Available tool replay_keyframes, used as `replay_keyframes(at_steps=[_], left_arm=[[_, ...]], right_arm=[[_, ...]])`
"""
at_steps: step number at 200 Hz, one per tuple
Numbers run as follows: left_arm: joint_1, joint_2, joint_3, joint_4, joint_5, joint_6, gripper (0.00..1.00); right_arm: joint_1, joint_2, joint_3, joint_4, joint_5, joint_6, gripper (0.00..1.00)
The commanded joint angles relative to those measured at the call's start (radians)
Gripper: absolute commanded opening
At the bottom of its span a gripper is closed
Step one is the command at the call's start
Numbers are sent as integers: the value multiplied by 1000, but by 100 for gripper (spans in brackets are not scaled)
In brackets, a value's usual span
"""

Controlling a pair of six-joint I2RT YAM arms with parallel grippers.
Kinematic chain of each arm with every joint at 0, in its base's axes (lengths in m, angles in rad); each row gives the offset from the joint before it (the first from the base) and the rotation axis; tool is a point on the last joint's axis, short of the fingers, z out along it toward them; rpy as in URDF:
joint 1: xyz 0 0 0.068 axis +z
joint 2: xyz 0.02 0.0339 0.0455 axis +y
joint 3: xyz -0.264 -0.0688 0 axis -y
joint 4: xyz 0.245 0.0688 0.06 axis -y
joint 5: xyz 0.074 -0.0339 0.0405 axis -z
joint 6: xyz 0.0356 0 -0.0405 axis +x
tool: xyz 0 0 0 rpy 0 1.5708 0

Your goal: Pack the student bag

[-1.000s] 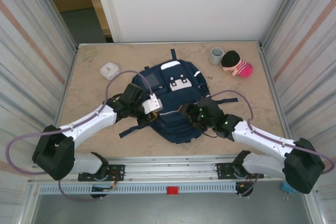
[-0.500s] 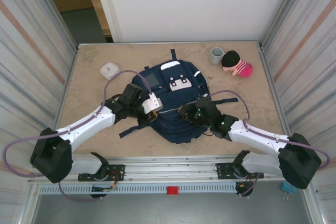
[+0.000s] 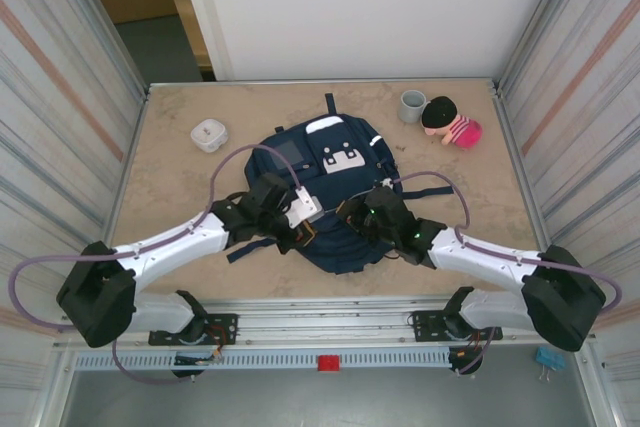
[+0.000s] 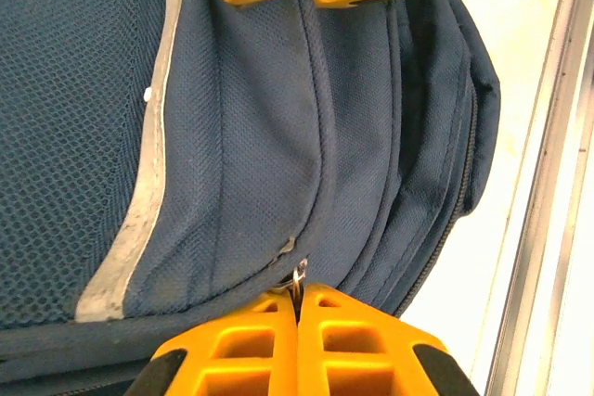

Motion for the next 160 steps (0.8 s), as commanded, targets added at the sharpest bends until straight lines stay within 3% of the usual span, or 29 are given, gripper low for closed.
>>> replay_keyframes(at_steps=[1, 65, 160], left_arm=[[-66, -38, -4, 162, 13, -124, 0], [-160, -41, -52, 335, -218, -436, 0], [-221, 51, 3, 455, -292, -607, 3]], right_arm=[[43, 18, 62, 53, -5, -14, 13], [111, 31, 98, 17, 82, -16, 11], [157, 62, 152, 7, 94, -44, 10]])
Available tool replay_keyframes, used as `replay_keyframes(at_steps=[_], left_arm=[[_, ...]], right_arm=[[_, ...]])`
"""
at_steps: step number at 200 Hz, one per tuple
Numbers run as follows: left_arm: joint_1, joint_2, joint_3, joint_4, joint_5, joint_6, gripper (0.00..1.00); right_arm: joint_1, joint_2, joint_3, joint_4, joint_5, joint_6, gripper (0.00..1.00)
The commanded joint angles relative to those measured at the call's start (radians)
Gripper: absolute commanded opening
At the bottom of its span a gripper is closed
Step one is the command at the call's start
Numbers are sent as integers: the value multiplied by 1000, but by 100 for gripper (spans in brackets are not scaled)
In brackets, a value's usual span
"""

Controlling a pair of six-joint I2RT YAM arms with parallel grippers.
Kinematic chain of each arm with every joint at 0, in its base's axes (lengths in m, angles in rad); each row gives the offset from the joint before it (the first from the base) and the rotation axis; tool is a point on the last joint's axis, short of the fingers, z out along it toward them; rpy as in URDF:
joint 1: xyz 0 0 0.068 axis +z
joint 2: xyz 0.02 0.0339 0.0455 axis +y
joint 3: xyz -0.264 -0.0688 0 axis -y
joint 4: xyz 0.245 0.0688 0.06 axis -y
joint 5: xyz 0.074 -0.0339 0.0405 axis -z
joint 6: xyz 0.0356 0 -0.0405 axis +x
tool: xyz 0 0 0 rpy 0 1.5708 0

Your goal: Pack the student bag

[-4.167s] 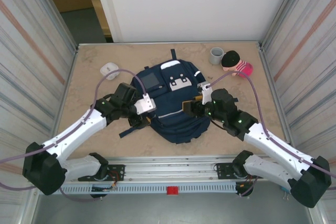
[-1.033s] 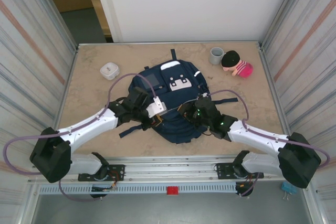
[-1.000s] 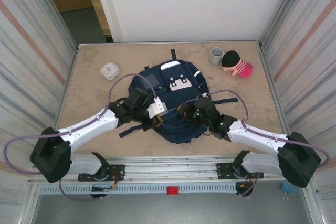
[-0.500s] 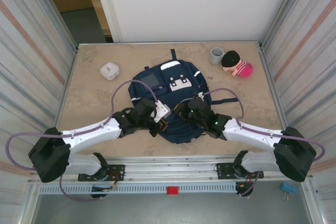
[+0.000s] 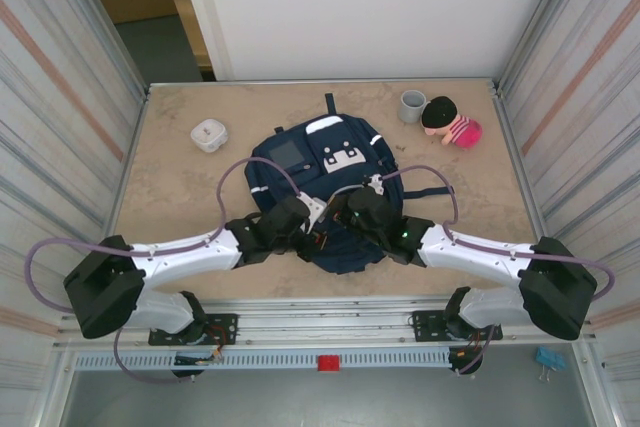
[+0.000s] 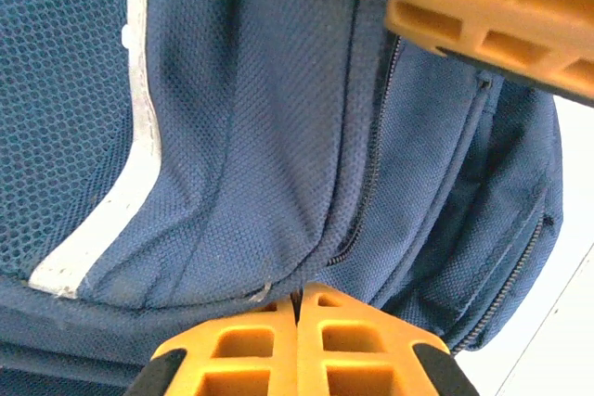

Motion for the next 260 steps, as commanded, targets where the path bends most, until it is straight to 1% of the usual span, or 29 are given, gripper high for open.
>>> replay_keyframes(at_steps=[1, 22, 36, 43, 55, 67, 73, 86, 93, 107, 121, 135, 151, 160, 167, 190, 204, 215, 233, 260], left_arm=[[-24, 9, 78, 232, 27, -39, 3], [-24, 1, 98, 182, 11, -5, 12], [-23, -17, 106, 135, -11, 44, 23], [-23, -29, 113, 108, -22, 71, 29], [-23, -45, 127, 60, -28, 140, 39], [-23, -62, 143, 12, -21, 219, 52], [-23, -73, 148, -6, -23, 262, 56], [-22, -103, 141, -27, -61, 325, 61], [-19, -124, 130, -30, -61, 362, 63], [0, -168, 109, -31, -21, 440, 68], [19, -209, 99, -41, 51, 534, 73], [42, -239, 106, -89, 136, 646, 76], [72, -255, 132, -189, 251, 823, 76], [84, -249, 153, -263, 293, 924, 77], [90, -239, 170, -320, 300, 988, 77], [130, -181, 209, -432, 280, 1156, 79], [157, -144, 227, -457, 252, 1221, 80], [188, -123, 225, -425, 236, 1251, 79], [241, -96, 224, -383, 306, 1308, 76], [251, -49, 221, -338, 374, 1362, 77]], right_arm=[[46, 9, 49, 39, -87, -21, 10], [45, -19, 38, 19, -74, -38, 10], [38, -43, 30, -2, -75, -52, 9], [31, -55, 31, -16, -90, -71, 10], [16, -73, 41, -51, -117, -99, 10], [5, -87, 54, -94, -125, -125, 9], [0, -93, 58, -111, -121, -140, 9], [-22, -101, 58, -128, -140, -150, 9], [-39, -107, 56, -128, -168, -195, 9], [-61, -123, 52, -135, -196, -221, 9], [-76, -145, 52, -149, -218, -266, 9], [-99, -160, 62, -180, -260, -314, 9], [-135, -162, 85, -228, -327, -374, 9], [-156, -164, 92, -252, -361, -397, 8], [-174, -166, 94, -263, -386, -412, 8], [-216, -181, 89, -271, -459, -440, 8], [-229, -191, 92, -284, -480, -467, 8], [-239, -195, 98, -301, -496, -486, 8], [-255, -204, 101, -324, -520, -508, 8], [-285, -221, 102, -345, -553, -518, 8]])
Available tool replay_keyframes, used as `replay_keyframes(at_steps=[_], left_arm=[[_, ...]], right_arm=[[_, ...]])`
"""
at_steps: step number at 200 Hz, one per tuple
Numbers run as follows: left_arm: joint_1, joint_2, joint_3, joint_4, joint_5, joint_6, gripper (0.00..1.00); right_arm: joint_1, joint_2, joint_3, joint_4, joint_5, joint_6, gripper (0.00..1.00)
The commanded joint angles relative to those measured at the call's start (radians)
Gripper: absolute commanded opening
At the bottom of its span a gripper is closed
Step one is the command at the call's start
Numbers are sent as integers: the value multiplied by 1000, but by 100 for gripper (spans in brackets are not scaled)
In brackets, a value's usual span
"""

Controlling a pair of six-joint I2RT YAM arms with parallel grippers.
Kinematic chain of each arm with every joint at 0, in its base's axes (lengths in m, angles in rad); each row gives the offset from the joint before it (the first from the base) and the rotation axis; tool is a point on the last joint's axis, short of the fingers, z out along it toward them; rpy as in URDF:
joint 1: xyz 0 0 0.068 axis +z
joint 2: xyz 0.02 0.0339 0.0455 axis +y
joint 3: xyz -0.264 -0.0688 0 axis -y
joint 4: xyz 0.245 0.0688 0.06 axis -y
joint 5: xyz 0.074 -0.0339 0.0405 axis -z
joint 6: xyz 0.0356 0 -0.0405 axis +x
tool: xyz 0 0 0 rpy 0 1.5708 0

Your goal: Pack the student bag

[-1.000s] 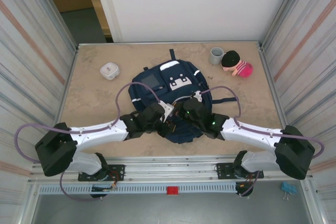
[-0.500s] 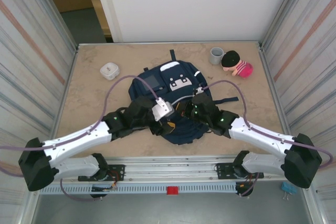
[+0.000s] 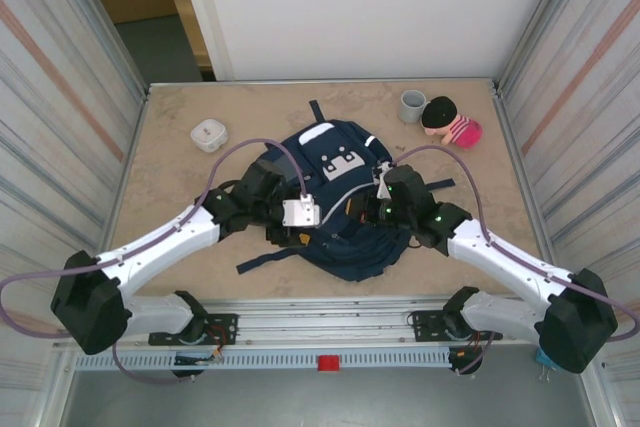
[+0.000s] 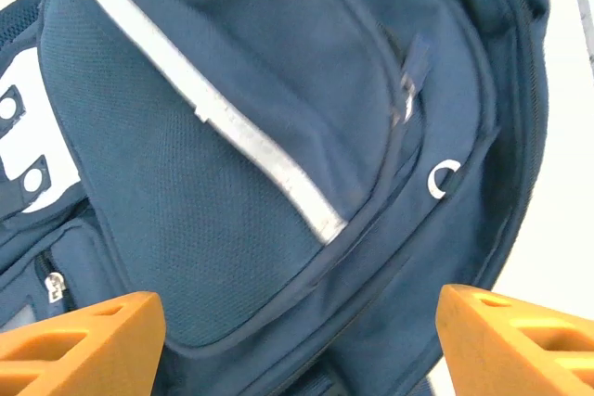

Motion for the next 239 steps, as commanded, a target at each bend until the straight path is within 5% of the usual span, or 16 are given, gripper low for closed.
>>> replay_keyframes(at_steps=[1, 62, 97, 127, 177, 239], left_arm=[[2, 31, 22, 33, 96, 122, 77], [-60, 156, -12, 242, 80, 74, 68], [-80, 203, 2, 237, 14, 43, 35], [-57, 197, 32, 173, 112, -51, 12], [-38, 219, 103, 88, 259, -140, 6], [-18, 224, 116, 85, 306, -151, 6]], right_arm=[[-17, -44, 51, -18, -85, -63, 8], [-41, -45, 49, -19, -126, -65, 8], [-54, -68, 52, -39, -123, -73, 11], [-34, -155, 44, -156, -18, -129, 36], [135, -322, -17, -276, 120, -246, 50], [208, -165, 16, -248, 175, -342, 51]])
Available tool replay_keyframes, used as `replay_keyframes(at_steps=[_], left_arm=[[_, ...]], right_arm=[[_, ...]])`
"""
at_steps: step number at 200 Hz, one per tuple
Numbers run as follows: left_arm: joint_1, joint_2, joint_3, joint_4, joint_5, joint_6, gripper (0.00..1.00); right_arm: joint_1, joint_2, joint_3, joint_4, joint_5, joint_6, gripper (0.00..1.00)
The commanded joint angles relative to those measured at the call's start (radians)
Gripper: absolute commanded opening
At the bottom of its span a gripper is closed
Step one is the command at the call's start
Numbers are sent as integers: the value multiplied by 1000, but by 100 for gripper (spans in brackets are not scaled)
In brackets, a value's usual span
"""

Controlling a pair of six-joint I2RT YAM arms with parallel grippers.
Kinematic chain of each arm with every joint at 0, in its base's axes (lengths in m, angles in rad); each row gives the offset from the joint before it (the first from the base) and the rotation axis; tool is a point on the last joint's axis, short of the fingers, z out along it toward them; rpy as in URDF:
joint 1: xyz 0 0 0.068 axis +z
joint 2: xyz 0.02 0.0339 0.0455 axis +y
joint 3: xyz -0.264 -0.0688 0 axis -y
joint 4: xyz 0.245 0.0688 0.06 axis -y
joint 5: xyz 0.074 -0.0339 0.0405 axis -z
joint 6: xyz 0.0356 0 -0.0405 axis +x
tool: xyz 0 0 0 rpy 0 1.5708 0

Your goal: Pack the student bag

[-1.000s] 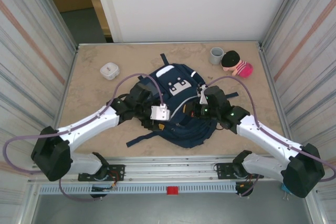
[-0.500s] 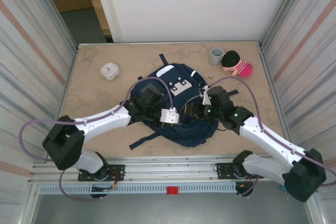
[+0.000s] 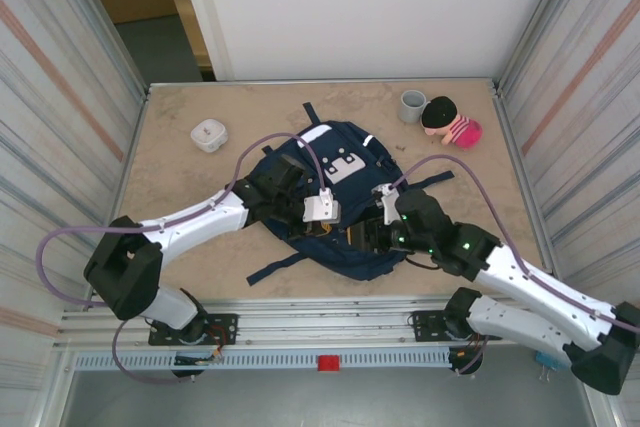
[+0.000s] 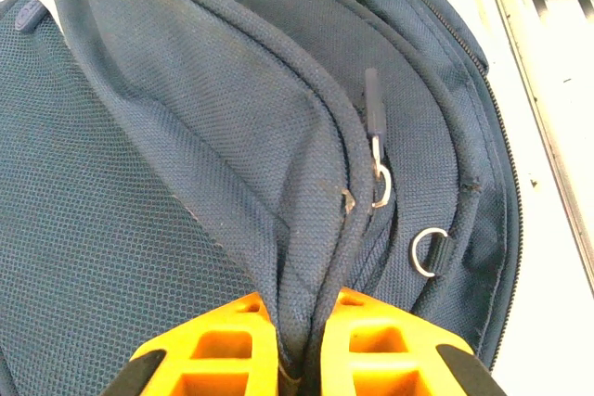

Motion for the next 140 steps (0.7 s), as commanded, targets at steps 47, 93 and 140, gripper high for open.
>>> replay_keyframes(at_steps=[47, 93, 140], left_arm=[[4, -2, 38, -9, 113, -52, 5], [5, 2, 39, -5, 122, -49, 5], [9, 0, 39, -10, 76, -45, 6]], right_arm=[[16, 165, 48, 8, 109, -210, 58], [11, 236, 68, 52, 94, -232, 42], [10, 240, 84, 12, 135, -225, 14]])
